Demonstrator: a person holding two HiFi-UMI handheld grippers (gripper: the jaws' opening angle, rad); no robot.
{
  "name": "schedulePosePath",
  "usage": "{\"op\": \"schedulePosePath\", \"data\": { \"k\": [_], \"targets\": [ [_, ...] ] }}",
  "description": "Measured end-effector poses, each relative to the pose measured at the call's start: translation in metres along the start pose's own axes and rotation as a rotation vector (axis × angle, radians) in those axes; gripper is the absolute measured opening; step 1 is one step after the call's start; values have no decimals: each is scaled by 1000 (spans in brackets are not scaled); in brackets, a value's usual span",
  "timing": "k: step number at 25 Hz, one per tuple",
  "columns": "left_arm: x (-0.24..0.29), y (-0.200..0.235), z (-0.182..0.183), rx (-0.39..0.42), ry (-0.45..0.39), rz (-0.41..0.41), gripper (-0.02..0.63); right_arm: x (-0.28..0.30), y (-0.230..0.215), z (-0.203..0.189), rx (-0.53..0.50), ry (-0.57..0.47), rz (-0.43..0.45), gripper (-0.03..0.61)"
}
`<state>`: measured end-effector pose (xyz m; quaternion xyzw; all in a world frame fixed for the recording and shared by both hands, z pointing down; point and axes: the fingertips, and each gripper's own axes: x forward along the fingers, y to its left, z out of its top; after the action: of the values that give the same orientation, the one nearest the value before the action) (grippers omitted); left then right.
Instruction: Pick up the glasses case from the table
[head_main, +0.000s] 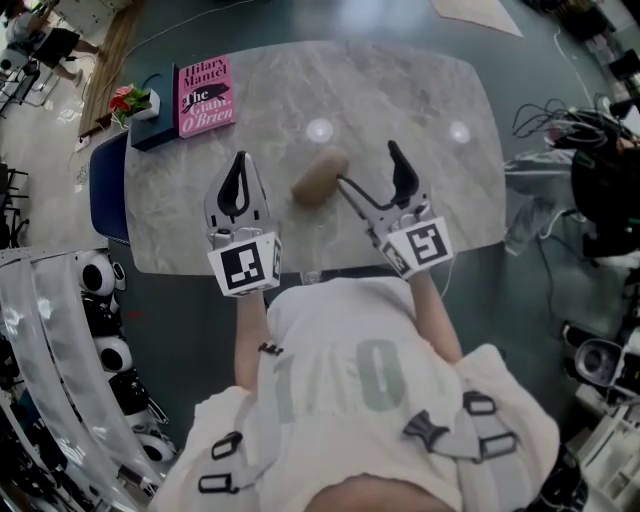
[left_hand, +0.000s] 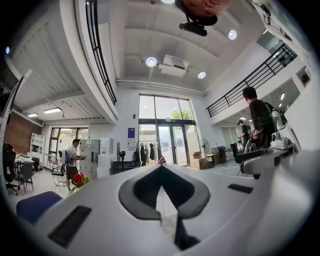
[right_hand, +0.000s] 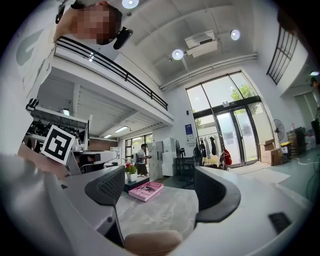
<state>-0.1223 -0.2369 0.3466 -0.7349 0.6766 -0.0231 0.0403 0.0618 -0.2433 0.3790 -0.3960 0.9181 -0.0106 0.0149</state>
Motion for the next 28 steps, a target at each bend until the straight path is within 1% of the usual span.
{"op": "schedulePosePath", "data": {
  "k": [4, 6, 10, 13, 18, 21, 24, 28],
  "targets": [
    [-2, 3, 1, 9, 3, 7, 3, 5, 8, 0, -43, 37, 63, 393],
    [-4, 6, 0, 9, 6, 16, 3, 10, 16, 2, -79, 65, 112, 394],
    [-5, 12, -7, 13, 15, 34, 3, 23, 32, -11, -165, 152, 275, 393],
    [-8, 18, -8, 17, 18, 53, 3, 28, 43, -18, -277, 222, 396, 393],
    [-12, 27, -7, 11, 20, 78, 3, 32, 56, -34, -503, 374, 548, 393],
    [-14, 28, -8, 12, 22, 88, 3, 34, 63, -50, -575, 409, 644, 393],
    [-15, 30, -8, 9, 18, 99, 3, 31, 65, -67, -670, 492, 729, 393],
    [-17, 36, -5, -22, -2, 139, 3, 30, 63, -95, -790, 577, 824, 393]
  ]
}}
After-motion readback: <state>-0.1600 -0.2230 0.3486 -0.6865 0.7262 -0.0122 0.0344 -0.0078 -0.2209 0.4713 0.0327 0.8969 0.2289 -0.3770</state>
